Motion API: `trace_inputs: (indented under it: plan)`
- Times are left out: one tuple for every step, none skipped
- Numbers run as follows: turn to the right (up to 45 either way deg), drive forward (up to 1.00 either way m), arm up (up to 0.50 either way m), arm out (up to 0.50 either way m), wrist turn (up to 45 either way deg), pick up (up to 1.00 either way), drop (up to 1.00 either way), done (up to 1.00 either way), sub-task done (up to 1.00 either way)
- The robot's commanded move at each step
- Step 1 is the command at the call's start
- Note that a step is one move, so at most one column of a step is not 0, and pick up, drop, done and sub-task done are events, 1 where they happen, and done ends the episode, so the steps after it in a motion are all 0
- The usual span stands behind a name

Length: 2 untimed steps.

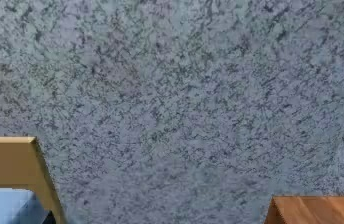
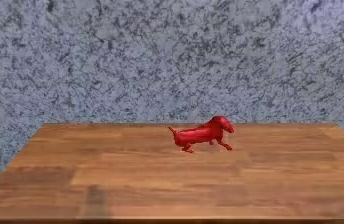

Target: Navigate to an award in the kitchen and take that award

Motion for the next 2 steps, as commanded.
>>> trace_inputs:
  plan:
    - [-45.0, 0.0, 0.0, 0.0, 0.0, 0.0, 0.0, 0.0, 0.0]
    - [-45.0, 0.0, 0.0, 0.0, 0.0, 0.0, 0.0, 0.0, 0.0]
